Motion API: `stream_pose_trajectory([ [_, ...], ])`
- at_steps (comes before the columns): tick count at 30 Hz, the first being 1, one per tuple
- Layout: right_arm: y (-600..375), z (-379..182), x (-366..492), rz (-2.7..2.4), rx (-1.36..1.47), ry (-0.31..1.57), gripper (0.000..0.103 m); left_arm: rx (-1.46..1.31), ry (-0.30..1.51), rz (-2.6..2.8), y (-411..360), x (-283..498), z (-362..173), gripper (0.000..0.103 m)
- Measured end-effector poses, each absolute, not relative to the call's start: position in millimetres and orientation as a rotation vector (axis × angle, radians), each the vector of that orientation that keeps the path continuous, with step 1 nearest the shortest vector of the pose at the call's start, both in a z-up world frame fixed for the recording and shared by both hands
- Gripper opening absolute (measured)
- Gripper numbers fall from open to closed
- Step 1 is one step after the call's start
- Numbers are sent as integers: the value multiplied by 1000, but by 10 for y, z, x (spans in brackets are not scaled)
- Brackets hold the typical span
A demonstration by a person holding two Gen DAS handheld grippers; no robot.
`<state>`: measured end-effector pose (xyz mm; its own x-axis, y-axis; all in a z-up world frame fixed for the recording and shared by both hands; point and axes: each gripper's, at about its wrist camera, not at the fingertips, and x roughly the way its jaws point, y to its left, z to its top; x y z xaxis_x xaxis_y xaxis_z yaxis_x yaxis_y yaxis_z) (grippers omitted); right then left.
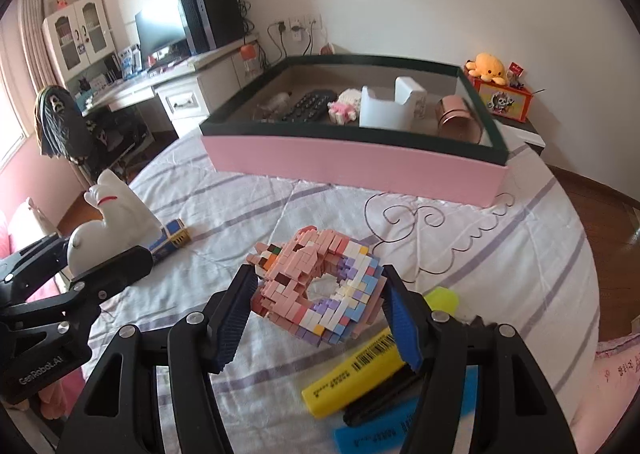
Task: Organize rigid objects
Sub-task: 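Grasp the pink block donut with the right tool while the left tool holds the figure, then carry the astronaut figure and block donut over the pink box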
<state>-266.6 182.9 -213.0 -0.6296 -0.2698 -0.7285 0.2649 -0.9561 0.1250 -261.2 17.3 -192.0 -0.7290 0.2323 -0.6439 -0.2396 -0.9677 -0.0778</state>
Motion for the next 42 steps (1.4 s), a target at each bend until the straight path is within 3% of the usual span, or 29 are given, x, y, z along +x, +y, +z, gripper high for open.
stream_pose_trajectory([
  [25,2247,-1440,-2175,-2684,902,-39,64,-812,149,2744,514,-2374,-1293,46],
  [42,2131,-1034,-3372,-2642,883,122,64,-819,266,2707,639,-3759,-935,46],
])
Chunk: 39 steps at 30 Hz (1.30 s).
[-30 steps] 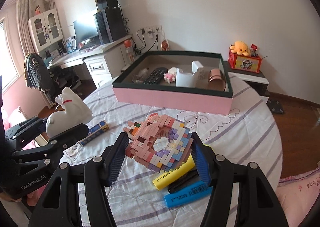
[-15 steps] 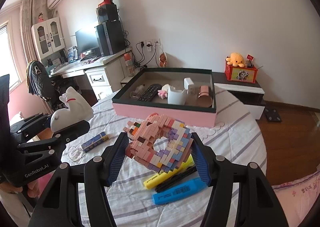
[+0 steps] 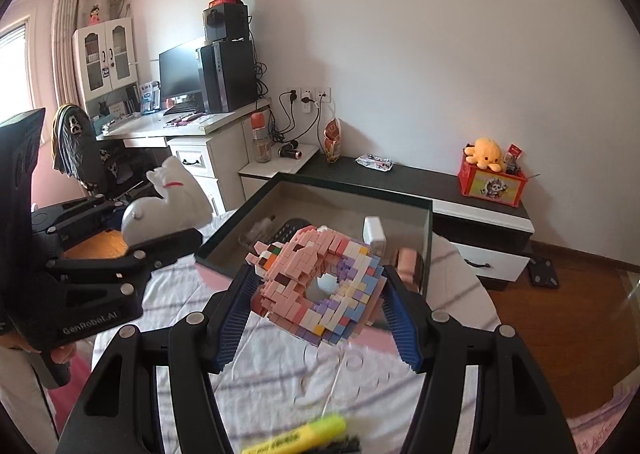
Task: Organize rigid objects
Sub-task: 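Carry the astronaut figure and block donut over the pink box, then open the left tool over the box while the right tool releases the donut inside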
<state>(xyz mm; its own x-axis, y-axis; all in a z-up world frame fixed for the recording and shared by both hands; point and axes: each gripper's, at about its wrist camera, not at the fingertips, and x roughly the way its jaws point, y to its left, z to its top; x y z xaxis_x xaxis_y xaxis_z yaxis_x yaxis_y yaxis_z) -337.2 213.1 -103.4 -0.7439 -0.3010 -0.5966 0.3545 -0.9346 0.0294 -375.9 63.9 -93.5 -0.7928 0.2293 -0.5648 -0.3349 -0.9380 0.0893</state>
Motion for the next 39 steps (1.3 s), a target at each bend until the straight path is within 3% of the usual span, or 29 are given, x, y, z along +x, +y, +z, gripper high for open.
stream_pose_trajectory([
  [17,2415,-1743,-5274,-2610,1211,117,63,-1205,315,2537,873,-5843,-1567,46],
  [29,2475,-2031,-5723,-2589,1326,213,63,-1353,396,2544,922,-6210,-2023,47],
  [31,2437,-2033,-5737,-2593,1334,233,63,-1334,383,2550,910,-6202,-1998,52],
  [33,2401,-2048,-5747,-2593,1345,268,63,-1314,387,2562,894,-6179,-1985,72],
  [39,2345,-2064,-5735,-2594,1353,327,64,-1311,382,2562,881,-6109,-1973,76],
])
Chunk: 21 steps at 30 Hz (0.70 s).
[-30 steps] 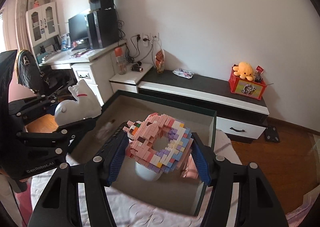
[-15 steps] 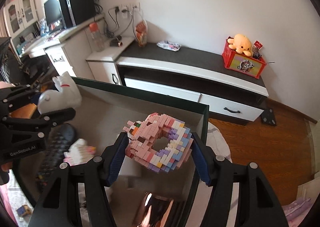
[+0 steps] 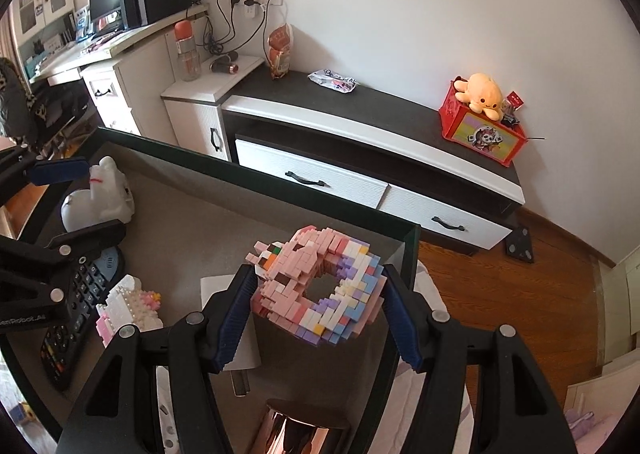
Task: Organize rigid objects
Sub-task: 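Open the left tool over the box while the right tool releases the donut inside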
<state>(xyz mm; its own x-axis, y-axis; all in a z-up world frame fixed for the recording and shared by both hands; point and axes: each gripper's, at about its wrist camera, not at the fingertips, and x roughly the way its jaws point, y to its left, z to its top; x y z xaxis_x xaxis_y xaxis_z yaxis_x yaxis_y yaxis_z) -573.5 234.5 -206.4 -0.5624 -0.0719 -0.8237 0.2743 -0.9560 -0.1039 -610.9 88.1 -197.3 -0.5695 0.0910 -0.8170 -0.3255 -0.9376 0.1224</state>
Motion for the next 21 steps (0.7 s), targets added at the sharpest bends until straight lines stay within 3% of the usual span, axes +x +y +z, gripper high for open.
stream_pose_trajectory([
  [10,2303,-1980,-5606,-2669,1269,402,70,-1251,367,2581,796,-5804,-1723,87],
  [12,2322,-1909,-5519,-2682,1249,349,80,-1225,376,2595,751,-5683,-1650,89],
  [16,2337,-1722,-5231,-2693,1192,284,80,-1150,374,2638,618,-5378,-1464,90],
  [21,2328,-1394,-4616,-2706,1026,239,86,-1014,361,2722,434,-4828,-1212,101],
])
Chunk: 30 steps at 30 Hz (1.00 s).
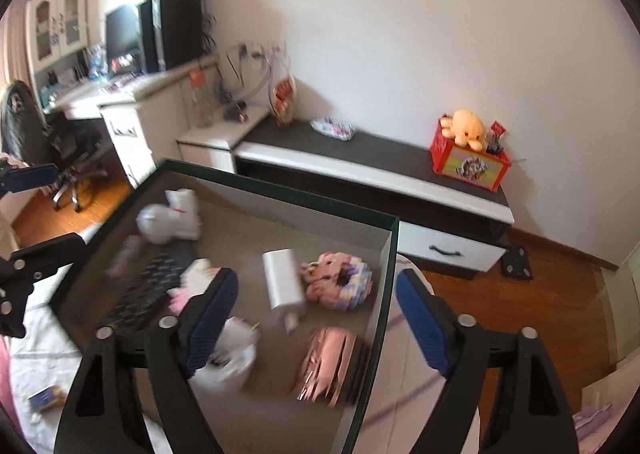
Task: Organize rigid objects
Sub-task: 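Open the left tool over the box while the right tool releases the donut inside, then withdraw both tools from the box back over the bed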
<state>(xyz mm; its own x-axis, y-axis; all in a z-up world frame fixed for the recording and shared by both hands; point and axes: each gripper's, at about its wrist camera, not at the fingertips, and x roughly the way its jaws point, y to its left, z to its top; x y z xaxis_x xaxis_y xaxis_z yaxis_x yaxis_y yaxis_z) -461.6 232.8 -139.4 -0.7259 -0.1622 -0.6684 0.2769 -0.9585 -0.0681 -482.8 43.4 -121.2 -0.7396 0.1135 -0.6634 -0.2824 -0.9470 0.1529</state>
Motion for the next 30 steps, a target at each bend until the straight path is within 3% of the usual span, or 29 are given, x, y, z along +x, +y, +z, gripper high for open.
stream_pose_trajectory([
  [2,2316,-1297,-4354,-2713,976,247,88,-958,366,2752,362,-4564,-1129,102],
  [4,2303,-1207,-4062,-2735,924,250,103,-923,359,2788,311,-4315,-1072,103],
  [8,2283,-1035,-3373,-2812,757,267,103,-825,330,2829,212,-3750,-980,103],
  [21,2265,-1009,-1829,-2886,659,117,103,-685,156,2974,-11,-2117,-1010,103],
  [30,2274,-976,-1266,-2909,655,97,103,-718,101,2941,-155,-1596,-1079,103],
])
